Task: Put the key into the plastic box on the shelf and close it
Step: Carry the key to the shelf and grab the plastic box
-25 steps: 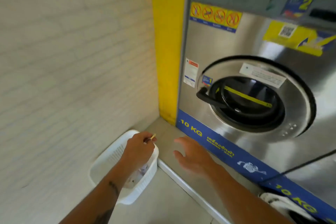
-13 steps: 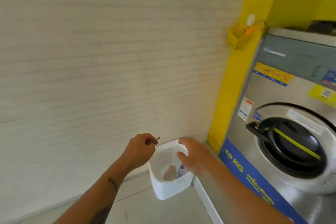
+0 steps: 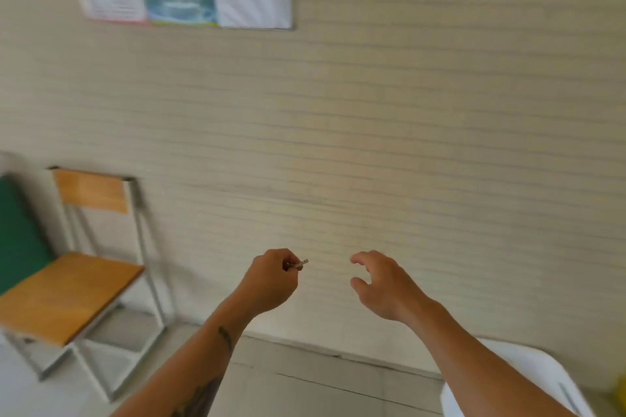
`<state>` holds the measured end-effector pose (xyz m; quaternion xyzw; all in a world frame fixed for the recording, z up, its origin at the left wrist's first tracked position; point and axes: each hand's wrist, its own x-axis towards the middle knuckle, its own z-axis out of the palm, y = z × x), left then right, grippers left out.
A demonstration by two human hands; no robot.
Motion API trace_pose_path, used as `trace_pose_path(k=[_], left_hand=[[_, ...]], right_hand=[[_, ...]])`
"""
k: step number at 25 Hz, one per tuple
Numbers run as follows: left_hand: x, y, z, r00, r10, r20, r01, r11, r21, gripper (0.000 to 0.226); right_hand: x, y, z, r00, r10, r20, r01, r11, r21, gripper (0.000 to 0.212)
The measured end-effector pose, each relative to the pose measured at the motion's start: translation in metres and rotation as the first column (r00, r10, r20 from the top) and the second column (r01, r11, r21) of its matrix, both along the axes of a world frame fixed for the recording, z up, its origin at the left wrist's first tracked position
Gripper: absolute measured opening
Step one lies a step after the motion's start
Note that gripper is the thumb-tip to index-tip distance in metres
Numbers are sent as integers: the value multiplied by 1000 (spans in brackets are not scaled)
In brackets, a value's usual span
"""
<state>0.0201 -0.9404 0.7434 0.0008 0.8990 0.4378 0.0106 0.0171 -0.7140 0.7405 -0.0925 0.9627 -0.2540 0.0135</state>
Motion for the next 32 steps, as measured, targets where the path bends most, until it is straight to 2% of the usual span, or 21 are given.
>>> trace_pose_path(k=[6, 14, 19, 24, 29, 32], left_hand=[[12, -187, 16, 970, 232, -68, -237, 968, -78, 25], [33, -393, -3, 817, 575, -51, -577, 812, -93, 24], [-10, -510, 8, 771, 633, -65, -636, 762, -118, 26], [-58, -630, 40, 738, 668, -95, -675, 730, -104, 15], [-69, -745, 55, 656, 742, -138, -755, 651, -85, 10], [-69, -823, 62, 631, 756, -175, -774, 630, -69, 16]], right_hand=[[-32, -202, 13, 965, 262, -27, -261, 964, 43, 50], [-77, -444, 6, 814, 580, 2, -580, 814, 34, 47], [-137, -575, -5, 757, 653, 38, -653, 758, -17, 49], [-201, -709, 12, 704, 710, 6, -710, 704, 2, 49], [-227, -844, 27, 641, 767, -29, -767, 641, 20, 49], [-234, -929, 29, 632, 772, -64, -773, 634, 11, 50]])
